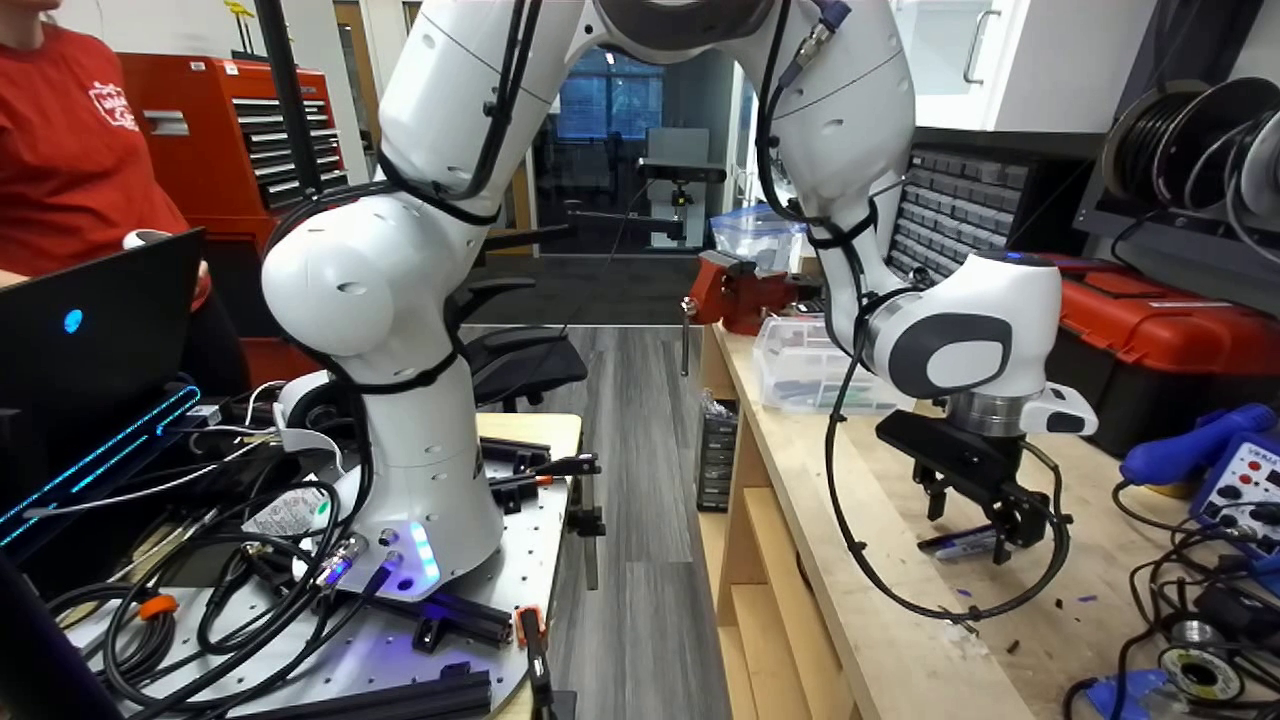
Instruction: Pick the three markers at the right and put them in the clear storage box
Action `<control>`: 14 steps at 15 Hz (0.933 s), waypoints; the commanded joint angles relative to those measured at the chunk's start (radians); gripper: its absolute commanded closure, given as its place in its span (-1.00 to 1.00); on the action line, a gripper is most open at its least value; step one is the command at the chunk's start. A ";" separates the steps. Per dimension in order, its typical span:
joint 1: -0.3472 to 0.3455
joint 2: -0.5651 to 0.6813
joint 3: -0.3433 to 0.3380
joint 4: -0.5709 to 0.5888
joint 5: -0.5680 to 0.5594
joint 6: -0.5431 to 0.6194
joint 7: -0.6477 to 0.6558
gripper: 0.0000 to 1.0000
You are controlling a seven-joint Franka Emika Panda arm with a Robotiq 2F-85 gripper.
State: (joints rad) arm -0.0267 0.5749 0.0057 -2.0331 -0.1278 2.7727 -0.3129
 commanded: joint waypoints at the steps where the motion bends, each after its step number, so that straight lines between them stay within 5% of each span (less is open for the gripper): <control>1: -0.029 0.006 0.021 0.008 -0.014 -0.018 -0.023 -0.21; 9: -0.061 -0.012 0.055 0.003 0.008 -0.020 -0.042 0.85; 11: -0.082 -0.024 0.074 0.001 0.021 -0.020 -0.056 1.00; 14: -0.108 -0.057 0.093 -0.014 0.023 -0.006 -0.080 0.92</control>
State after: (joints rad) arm -0.0879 0.5777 0.0616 -2.0169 -0.1226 2.7727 -0.3429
